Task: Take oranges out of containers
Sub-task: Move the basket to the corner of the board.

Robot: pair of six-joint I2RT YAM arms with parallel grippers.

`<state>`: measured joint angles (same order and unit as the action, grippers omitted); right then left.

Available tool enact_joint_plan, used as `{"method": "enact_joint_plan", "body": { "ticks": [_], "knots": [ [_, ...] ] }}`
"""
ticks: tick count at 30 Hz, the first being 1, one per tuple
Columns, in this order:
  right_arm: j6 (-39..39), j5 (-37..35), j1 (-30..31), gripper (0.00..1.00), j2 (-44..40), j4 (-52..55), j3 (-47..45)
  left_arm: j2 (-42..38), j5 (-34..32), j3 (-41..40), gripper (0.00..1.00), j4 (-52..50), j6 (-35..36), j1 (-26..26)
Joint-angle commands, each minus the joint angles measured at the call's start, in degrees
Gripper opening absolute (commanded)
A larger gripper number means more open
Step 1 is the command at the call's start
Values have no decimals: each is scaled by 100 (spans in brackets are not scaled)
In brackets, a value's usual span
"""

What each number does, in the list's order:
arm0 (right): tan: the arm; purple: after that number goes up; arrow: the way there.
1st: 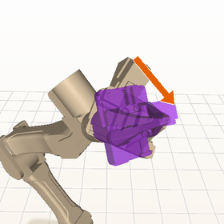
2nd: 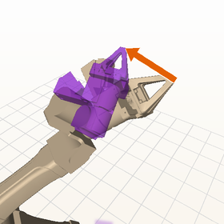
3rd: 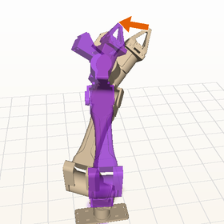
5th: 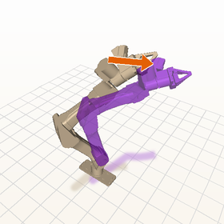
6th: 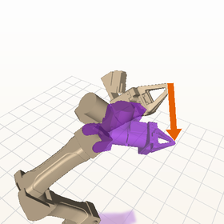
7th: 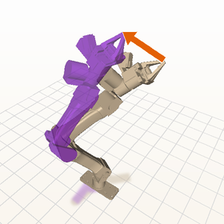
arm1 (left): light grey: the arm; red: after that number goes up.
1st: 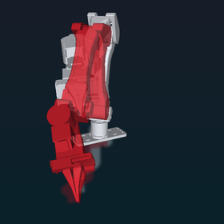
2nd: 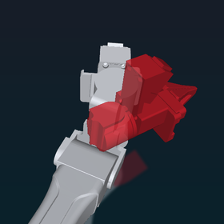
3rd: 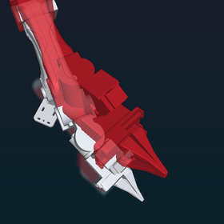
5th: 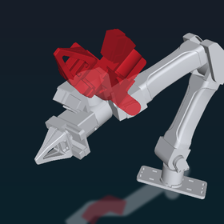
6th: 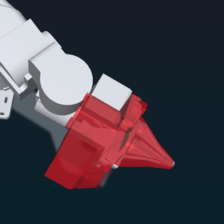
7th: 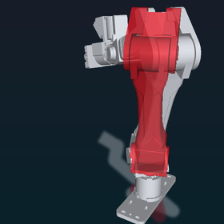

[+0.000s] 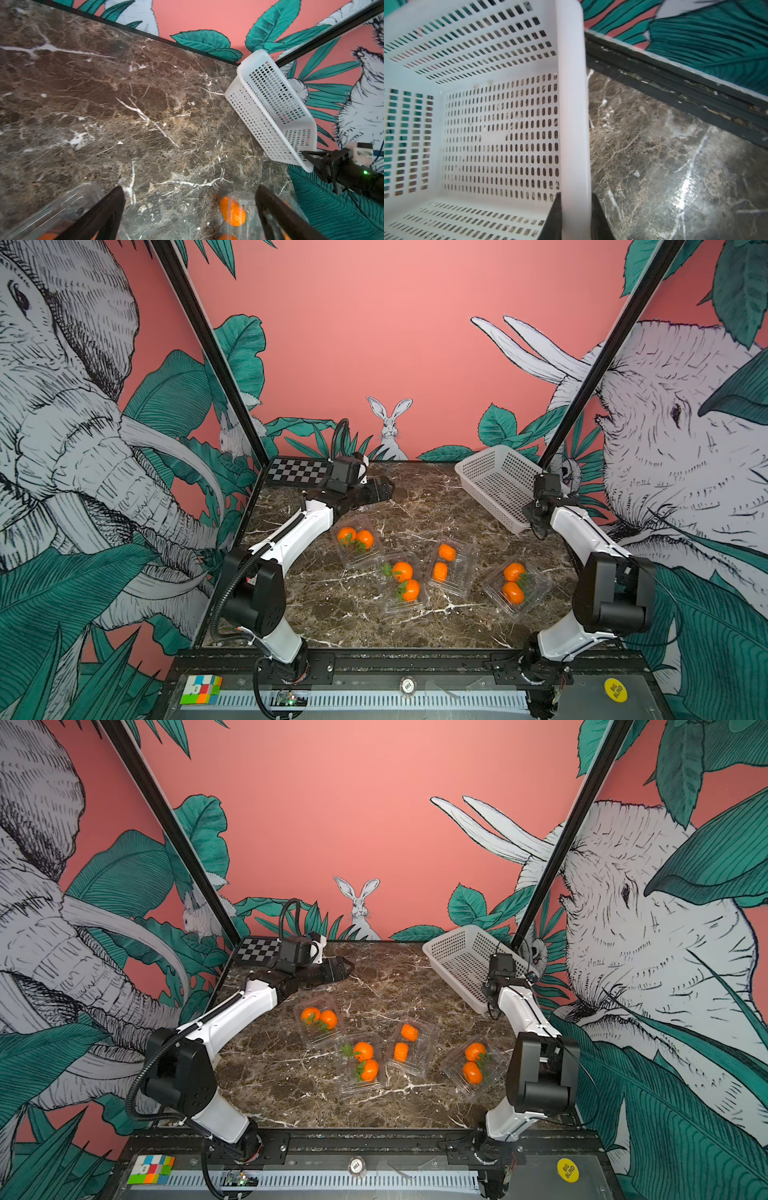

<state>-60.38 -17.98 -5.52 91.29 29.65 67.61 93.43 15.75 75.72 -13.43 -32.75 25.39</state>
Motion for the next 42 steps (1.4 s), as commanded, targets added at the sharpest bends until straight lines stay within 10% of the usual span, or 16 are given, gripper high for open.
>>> {"method": "enact_joint_plan", "body": {
  "ticks": [1,13,25,33,42],
  "knots": [
    [-929,-391,-7,0,-14,292,127,78,-19,70,99,-148,6,113],
    [-1450,279,-13,5,471,-24,119,-9,-114,-54,99,-419,97,190],
    [-236,554,172,98,-352,-627,19,-365,-1420,346,99,-2138,686,203],
    [1979,699,1367,99,-177,-674,869,-1078,-2428,262,99,-2908,982,195],
    [4191,-701,3283,99,250,-110,1376,-1547,-2713,17,99,-3787,755,157]
  ]
}}
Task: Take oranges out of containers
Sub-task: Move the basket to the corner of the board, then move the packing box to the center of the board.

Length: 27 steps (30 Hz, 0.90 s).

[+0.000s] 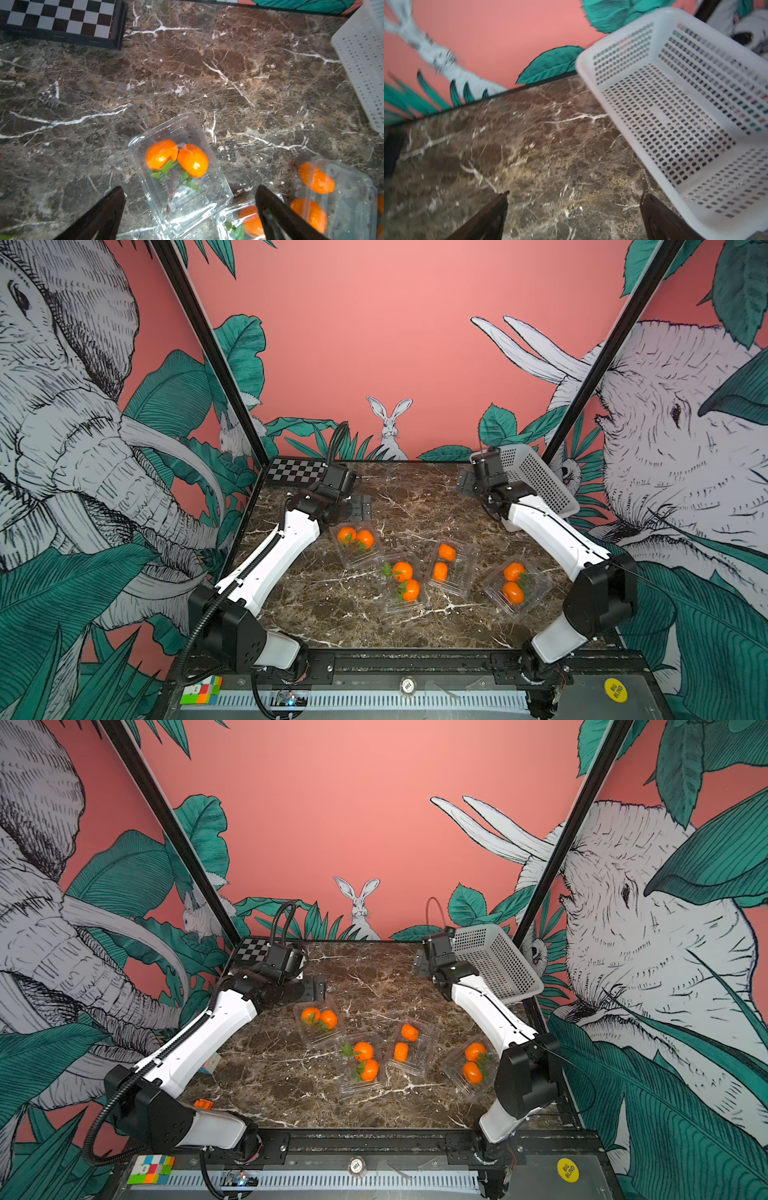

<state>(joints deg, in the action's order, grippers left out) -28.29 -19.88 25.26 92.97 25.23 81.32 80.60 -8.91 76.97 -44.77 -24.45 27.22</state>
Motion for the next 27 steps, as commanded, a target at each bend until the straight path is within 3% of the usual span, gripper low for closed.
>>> {"method": "enact_joint_plan", "body": {
  "ticks": [1,7,9,19,27],
  "knots": [
    [1074,-388,324,99,77,325,-30,-361,-259,-190,99,-708,-69,-55],
    [1522,29,1183,98,247,295,-33,-1339,563,-1211,99,-347,-181,-965],
    [1497,500,1375,98,423,332,62,-1602,1029,-1612,99,-79,-181,-1269],
    [996,1589,2206,99,1187,131,412,-1812,2477,-3075,99,1782,-791,-1407],
    [352,2403,2379,98,1808,-216,732,-1468,2930,-3432,99,2993,-1400,-1624]
  ]
}}
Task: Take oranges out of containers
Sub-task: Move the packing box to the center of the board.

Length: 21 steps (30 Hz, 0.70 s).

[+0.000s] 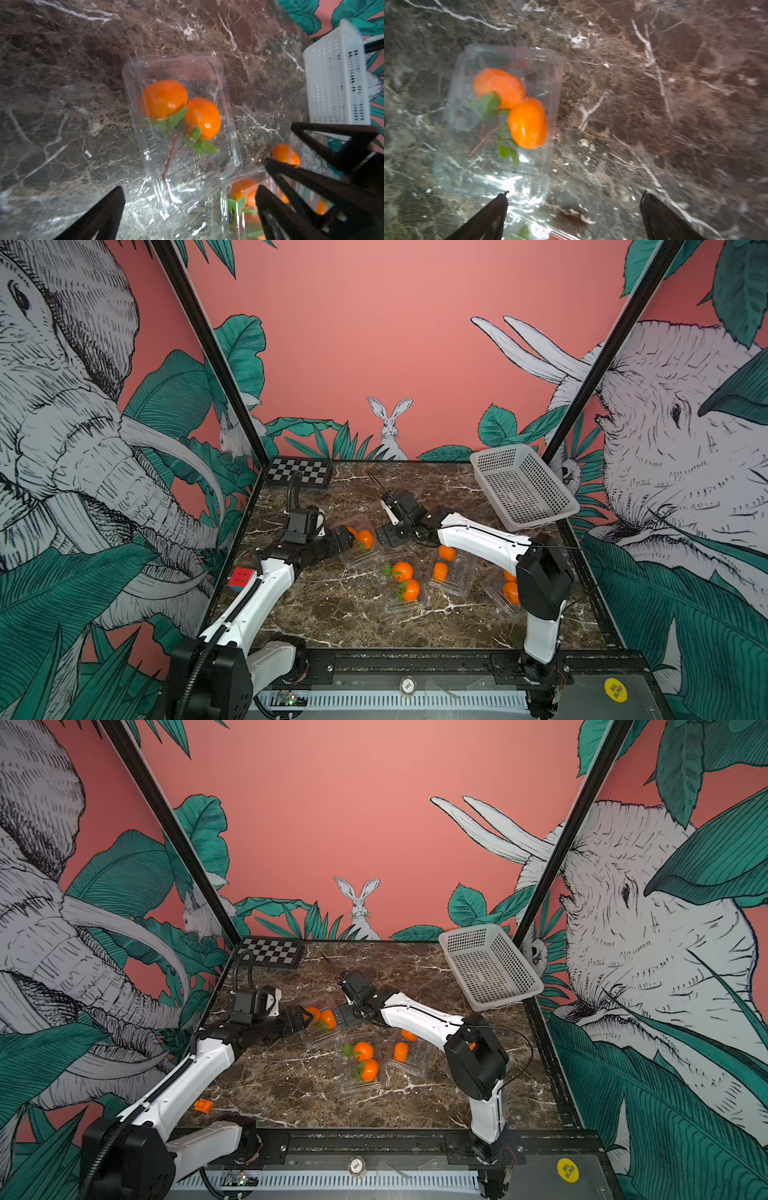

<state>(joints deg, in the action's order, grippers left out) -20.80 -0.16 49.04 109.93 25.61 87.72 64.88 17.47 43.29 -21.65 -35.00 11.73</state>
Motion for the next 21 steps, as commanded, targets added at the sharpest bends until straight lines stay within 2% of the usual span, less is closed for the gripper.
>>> {"method": "enact_joint_plan", "body": {
  "ticks": [1,7,13,21],
  "knots": [
    [-458,512,12,99,153,-303,116,167,291,-65,99,732,-384,-83],
    [-734,878,14,95,388,-445,173,507,-34,-127,99,752,-547,-114],
    [-1007,1201,27,88,574,-752,95,333,-609,-182,99,372,-494,-153],
    [-1293,1387,27,80,935,-1101,209,846,-29,-467,99,1121,-1157,-153]
  ]
}}
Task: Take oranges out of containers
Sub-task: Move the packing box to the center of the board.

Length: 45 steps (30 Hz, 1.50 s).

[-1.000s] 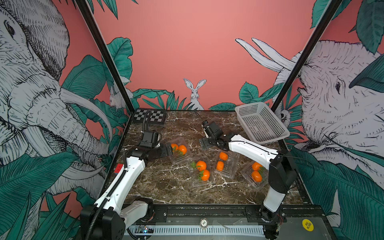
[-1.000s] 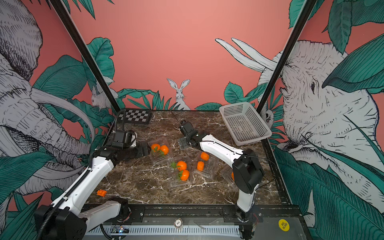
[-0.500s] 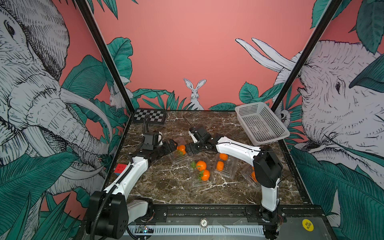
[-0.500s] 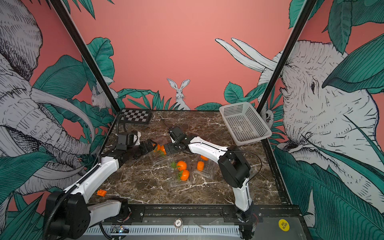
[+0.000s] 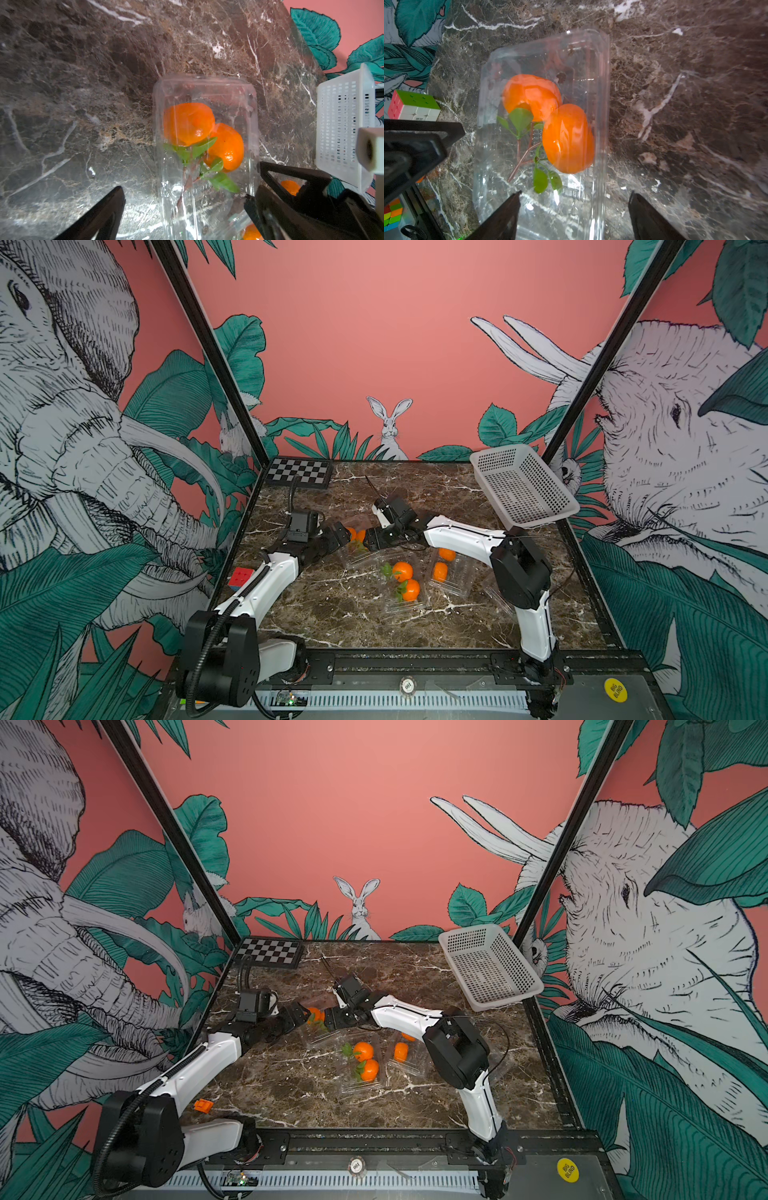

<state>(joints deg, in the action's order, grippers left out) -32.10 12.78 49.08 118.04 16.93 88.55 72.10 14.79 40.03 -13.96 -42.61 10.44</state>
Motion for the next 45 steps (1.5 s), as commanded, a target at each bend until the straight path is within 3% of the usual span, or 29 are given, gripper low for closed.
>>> {"method": "enact_joint_plan", "body": {
  "ticks": [1,10,19,28,31,35,38,45],
  "knots": [
    [-163,99,18,80,163,-251,163,162,305,-180,99,514,-510,-24],
    [-769,410,-419,69,488,-622,344,659,710,-260,99,1911,-1429,11],
    [-954,679,-887,66,919,-427,1059,1588,666,508,99,2239,-1585,427],
    [-1117,632,-1463,65,1442,125,2225,3040,686,2187,99,2558,-1696,486],
    [-897,471,-1756,71,1174,404,2369,3334,651,2916,99,2033,-1307,471],
    [-224,-96,-2000,85,227,804,1878,3099,196,3475,99,379,-374,346],
    [174,-580,-2098,98,-647,1029,1101,2615,79,3101,99,95,-189,241],
    [274,-1572,-2391,99,-2801,1429,-1616,1145,112,1824,99,-276,214,635]
  ]
}}
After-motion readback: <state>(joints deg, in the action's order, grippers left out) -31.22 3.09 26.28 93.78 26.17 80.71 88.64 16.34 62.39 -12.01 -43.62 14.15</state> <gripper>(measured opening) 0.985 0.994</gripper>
